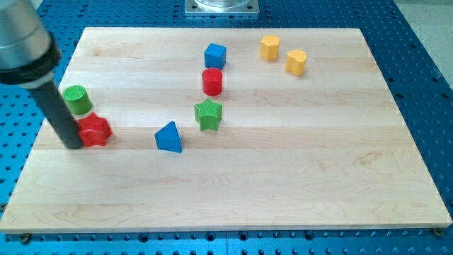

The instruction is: Place the heart parallel right to hexagon

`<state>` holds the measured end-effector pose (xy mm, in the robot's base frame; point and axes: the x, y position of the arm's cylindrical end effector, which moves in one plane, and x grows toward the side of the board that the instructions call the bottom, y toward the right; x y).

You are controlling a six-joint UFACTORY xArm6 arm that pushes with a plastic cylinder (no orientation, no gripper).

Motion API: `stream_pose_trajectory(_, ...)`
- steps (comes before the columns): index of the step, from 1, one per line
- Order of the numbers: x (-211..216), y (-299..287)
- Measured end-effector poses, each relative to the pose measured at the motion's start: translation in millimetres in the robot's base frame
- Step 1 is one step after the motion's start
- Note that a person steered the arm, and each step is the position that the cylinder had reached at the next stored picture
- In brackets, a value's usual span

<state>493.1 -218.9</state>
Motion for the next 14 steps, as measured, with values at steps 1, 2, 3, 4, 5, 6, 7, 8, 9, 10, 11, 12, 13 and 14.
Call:
stream_pose_trajectory(1, 41, -53)
stream_pose_trajectory(2, 123, 18)
stream_pose_trajectory(3, 123, 114)
stream_pose_trajectory(4, 124, 201)
stream_pose_trajectory(5, 126, 267)
stream_pose_trajectory(6, 125, 320)
stream_pose_trajectory(7, 125, 368)
stream_pose_trajectory(8, 124, 417)
stream_pose_trajectory(9, 110, 456)
stream_pose_trajectory(10, 70, 468)
stream_pose_trajectory(11, -10, 456)
stream_pose_trajectory(12, -120, 496)
stream_pose_trajectory(13, -217, 474)
stream_pose_trajectory(14, -226, 438)
